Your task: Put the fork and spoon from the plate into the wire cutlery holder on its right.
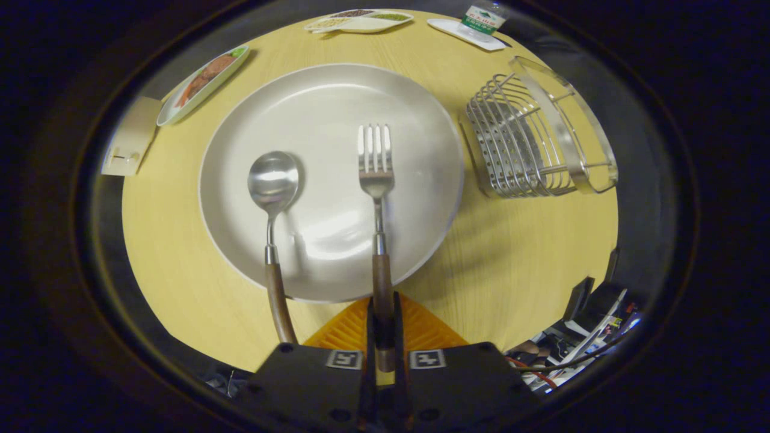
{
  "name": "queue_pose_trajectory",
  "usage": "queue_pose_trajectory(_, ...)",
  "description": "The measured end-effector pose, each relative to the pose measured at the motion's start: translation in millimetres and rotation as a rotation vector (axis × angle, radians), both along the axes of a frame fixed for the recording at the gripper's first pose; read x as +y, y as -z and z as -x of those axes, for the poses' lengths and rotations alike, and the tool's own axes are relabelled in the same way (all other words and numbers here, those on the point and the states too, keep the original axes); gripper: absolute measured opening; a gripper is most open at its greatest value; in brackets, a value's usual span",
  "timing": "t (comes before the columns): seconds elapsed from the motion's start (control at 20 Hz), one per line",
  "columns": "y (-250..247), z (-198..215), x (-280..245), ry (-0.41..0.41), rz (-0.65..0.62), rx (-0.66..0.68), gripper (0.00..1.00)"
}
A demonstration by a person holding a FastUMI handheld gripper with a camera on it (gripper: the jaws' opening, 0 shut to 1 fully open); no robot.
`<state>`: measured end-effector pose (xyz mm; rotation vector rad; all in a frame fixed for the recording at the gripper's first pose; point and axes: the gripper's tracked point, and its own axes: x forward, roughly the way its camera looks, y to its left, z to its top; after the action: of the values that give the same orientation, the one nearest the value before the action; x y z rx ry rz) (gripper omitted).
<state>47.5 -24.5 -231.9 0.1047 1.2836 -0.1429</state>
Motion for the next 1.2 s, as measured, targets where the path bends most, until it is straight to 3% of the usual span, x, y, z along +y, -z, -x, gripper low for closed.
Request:
queue_pose_trajectory(0.4,-14,10,-2,-0.004,0.027,-0.009,0.09)
queue_pose_trajectory(0.75,-67,26,-10,0.003,0.049,-0.022,0.05)
queue_pose_trajectory(1.2,-128,38,-43,0.148,-0.065,-0.005,0.06)
